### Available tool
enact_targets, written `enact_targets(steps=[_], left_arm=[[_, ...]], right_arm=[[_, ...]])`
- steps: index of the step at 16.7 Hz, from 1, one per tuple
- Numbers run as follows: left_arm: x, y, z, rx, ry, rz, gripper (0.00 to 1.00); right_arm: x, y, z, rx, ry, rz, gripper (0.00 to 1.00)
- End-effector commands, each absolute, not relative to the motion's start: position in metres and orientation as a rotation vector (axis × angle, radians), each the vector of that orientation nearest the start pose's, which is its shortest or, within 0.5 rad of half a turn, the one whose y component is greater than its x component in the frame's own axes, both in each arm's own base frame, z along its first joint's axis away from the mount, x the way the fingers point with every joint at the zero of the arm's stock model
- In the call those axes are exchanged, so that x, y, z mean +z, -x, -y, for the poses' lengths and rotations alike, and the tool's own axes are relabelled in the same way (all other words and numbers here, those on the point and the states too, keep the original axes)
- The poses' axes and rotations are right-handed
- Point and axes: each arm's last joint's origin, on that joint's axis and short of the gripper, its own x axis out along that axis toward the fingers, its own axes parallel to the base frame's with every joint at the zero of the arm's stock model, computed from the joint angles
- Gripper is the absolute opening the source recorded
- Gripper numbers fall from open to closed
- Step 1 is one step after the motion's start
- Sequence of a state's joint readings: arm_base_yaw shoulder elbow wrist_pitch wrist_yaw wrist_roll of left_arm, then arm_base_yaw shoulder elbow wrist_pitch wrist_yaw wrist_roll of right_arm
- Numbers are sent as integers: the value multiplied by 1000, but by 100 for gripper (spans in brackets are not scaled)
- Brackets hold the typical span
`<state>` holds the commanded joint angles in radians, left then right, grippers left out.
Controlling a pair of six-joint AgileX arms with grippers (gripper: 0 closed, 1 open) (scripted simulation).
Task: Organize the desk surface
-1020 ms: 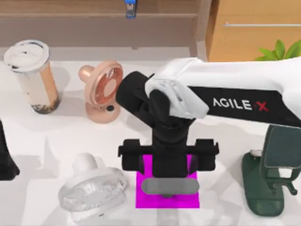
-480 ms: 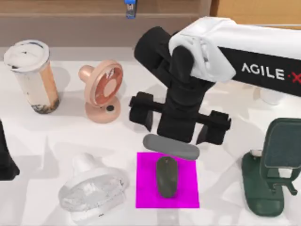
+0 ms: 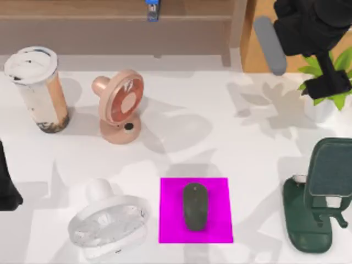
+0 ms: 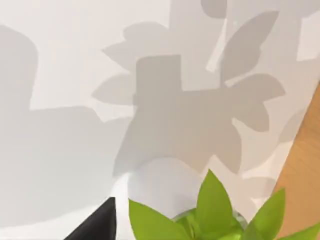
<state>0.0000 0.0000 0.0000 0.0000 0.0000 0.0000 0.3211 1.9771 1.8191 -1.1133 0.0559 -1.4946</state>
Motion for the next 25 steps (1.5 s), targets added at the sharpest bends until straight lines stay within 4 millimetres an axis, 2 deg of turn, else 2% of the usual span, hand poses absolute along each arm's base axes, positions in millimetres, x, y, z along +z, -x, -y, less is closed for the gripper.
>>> enact_targets(steps=[3, 5, 10, 13, 15, 17, 22, 25], left_arm=[[160, -106, 1, 0, 0, 0, 100], [160, -106, 1, 0, 0, 0, 100], [160, -106, 1, 0, 0, 0, 100], [160, -106, 1, 0, 0, 0, 100], [160, -106, 1, 0, 0, 0, 100], [160, -106, 1, 0, 0, 0, 100], [160, -106, 1, 0, 0, 0, 100], [160, -106, 1, 0, 0, 0, 100]], right_arm=[[272, -405, -58, 867, 1157, -1088, 100], [264, -410, -7, 687, 921, -1229, 100], [219, -406, 112, 298, 394, -1479, 100], [195, -392, 167, 116, 154, -1546, 100], [184, -383, 190, 33, 44, -1565, 100], [179, -379, 200, -4, -3, -1571, 100], [180, -379, 199, -3, 0, -1569, 100], [160, -380, 200, -4, -3, -1571, 100]])
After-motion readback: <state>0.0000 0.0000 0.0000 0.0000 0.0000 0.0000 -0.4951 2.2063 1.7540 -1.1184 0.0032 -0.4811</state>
